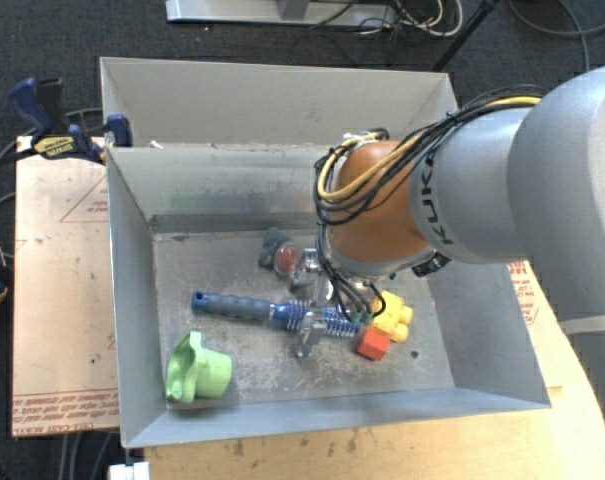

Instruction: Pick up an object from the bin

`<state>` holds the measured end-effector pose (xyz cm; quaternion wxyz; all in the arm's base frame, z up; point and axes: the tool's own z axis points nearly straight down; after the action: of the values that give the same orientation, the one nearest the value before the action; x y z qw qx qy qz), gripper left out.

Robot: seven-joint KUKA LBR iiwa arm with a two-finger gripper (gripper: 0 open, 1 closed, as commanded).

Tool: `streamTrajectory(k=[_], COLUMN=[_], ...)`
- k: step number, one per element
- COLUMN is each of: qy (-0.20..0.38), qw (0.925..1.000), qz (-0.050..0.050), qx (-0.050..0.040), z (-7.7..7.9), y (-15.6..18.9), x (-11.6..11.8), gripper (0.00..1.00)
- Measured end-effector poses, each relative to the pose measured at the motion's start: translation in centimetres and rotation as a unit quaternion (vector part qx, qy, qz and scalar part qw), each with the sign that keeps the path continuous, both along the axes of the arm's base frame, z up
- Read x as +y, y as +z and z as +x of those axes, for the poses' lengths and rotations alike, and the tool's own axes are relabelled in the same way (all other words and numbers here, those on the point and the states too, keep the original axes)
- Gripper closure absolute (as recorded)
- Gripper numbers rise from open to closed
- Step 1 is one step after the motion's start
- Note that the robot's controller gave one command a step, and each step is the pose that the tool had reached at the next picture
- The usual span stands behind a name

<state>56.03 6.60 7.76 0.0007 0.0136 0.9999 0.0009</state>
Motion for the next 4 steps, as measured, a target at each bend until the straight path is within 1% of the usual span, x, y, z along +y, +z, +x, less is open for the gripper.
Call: streamTrajectory(k=[1,2,3,4], qy=[-0.001,-0.001,-0.002,-0.003], qw=[1.0,1.0,1.0,1.0], qz=[0.0,0.0,0.0,0.0], qx=[0.0001,-0.0028,-0.0002,0.0007], z=[0.1,0.3,0.3,0.3], y=[0.1,0.3,0.9,1.2], x=[0.0,0.0,0.1,0.1], gripper=[0.0,1.0,1.0,1.0])
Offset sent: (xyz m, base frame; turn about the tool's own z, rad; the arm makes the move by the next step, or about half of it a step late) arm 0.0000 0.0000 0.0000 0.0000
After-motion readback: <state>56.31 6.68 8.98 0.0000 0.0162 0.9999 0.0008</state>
